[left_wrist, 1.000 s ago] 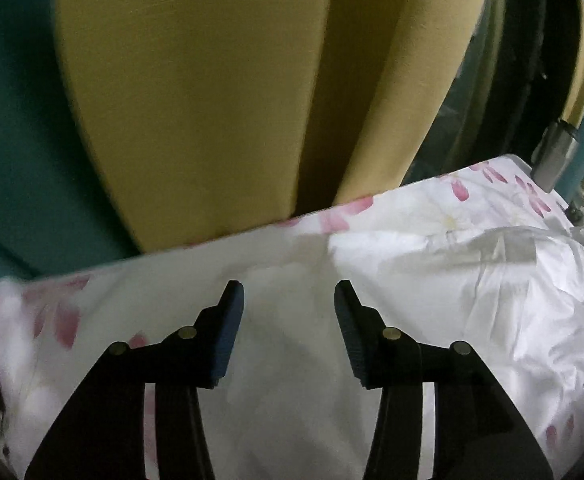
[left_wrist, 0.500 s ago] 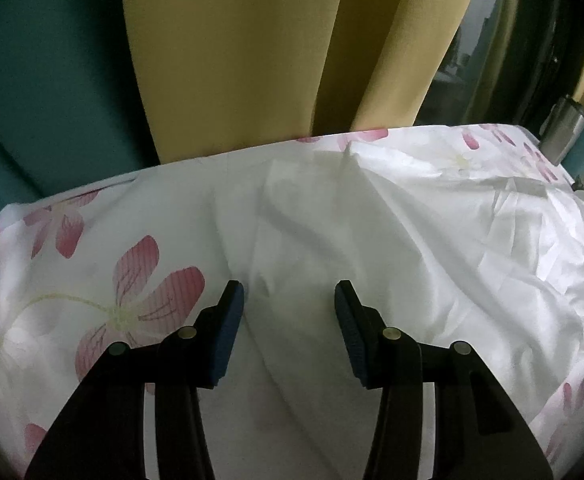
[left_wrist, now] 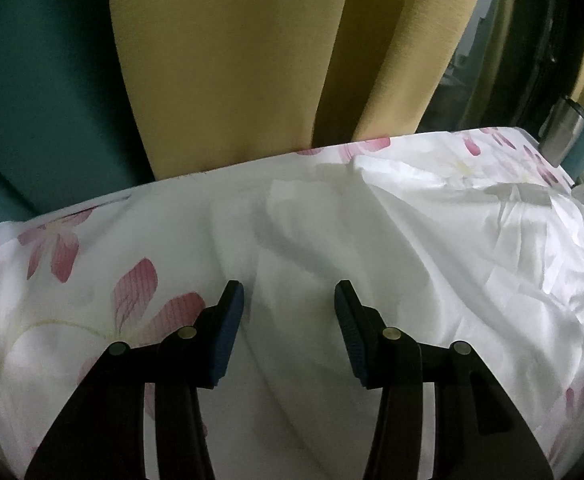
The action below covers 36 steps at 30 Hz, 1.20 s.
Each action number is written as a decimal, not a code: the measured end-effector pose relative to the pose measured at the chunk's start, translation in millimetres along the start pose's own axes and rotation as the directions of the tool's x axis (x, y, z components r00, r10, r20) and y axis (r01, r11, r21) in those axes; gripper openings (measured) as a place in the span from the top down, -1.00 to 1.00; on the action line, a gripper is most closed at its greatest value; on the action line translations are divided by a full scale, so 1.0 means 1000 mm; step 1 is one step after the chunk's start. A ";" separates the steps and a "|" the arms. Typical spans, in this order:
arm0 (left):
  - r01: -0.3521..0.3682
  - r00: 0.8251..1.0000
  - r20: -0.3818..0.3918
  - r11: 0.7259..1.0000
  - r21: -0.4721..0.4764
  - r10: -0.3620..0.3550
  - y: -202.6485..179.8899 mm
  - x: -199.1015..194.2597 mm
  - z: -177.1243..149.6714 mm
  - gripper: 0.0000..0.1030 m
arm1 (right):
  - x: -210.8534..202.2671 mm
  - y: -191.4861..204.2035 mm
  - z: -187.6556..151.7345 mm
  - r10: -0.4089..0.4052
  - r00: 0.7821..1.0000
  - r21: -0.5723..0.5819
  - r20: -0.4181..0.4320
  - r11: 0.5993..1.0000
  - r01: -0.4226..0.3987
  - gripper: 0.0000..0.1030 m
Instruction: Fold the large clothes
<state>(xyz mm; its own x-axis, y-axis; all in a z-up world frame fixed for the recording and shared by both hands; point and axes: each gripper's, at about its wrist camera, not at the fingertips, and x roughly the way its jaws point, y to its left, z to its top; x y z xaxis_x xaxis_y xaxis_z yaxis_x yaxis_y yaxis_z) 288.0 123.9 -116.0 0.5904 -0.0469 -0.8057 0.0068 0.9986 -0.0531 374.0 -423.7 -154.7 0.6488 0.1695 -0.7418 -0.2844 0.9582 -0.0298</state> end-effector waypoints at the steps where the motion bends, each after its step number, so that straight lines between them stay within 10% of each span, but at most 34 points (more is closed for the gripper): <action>1: 0.003 1.000 0.000 1.000 0.005 -0.003 0.000 0.002 0.002 0.03 | 0.006 0.000 0.000 0.008 1.000 0.014 -0.012 1.000 -0.008 -0.35; 2: 0.009 1.000 0.003 1.000 0.013 -0.009 -0.001 0.003 0.002 0.03 | 0.008 0.001 0.002 0.013 1.000 0.019 -0.019 1.000 -0.012 -0.34; 4: 0.037 0.999 0.009 0.999 0.038 -0.038 -0.003 0.005 0.003 0.49 | 0.005 0.005 0.005 0.041 0.999 0.009 0.002 0.999 -0.042 0.93; 6: 0.029 1.000 0.008 0.998 0.063 -0.030 -0.005 0.006 0.003 0.97 | 0.004 0.007 0.007 0.008 1.000 0.005 -0.005 1.000 -0.008 0.93; 11: 0.004 0.997 0.079 1.000 0.006 -0.004 0.010 -0.008 0.004 0.98 | -0.025 -0.007 0.006 -0.119 0.991 0.086 0.058 0.990 0.114 0.93; 24: -0.073 0.993 0.086 0.994 -0.087 0.081 0.037 -0.022 -0.001 0.97 | -0.026 -0.032 -0.020 -0.127 0.991 0.250 -0.035 0.959 0.131 0.74; 27: -0.057 0.994 0.092 0.994 -0.095 0.066 0.034 -0.032 -0.003 0.96 | -0.031 -0.035 -0.022 -0.164 0.985 0.256 -0.045 0.952 0.170 0.33; 30: -0.026 0.992 0.121 0.993 -0.118 0.040 0.032 -0.049 -0.006 0.83 | -0.048 -0.035 -0.027 -0.184 0.983 0.267 -0.011 0.947 0.181 0.10; 33: 0.043 0.991 0.129 0.987 -0.157 -0.023 0.030 -0.064 -0.014 0.03 | -0.067 -0.028 -0.039 -0.176 0.984 0.289 -0.013 0.942 0.173 0.10; 36: 0.071 0.992 0.117 0.984 -0.164 -0.052 0.023 -0.071 -0.029 -0.08 | -0.082 -0.016 -0.056 -0.147 0.989 0.299 -0.007 0.944 0.142 0.10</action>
<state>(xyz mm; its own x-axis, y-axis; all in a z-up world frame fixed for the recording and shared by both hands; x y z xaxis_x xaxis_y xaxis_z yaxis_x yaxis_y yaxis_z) 222.5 149.0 -76.9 0.6795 -0.0955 -0.7275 -0.0836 0.9750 -0.2060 285.3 -465.8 -131.0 0.6783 0.0253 -0.7344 0.0350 0.9972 0.0668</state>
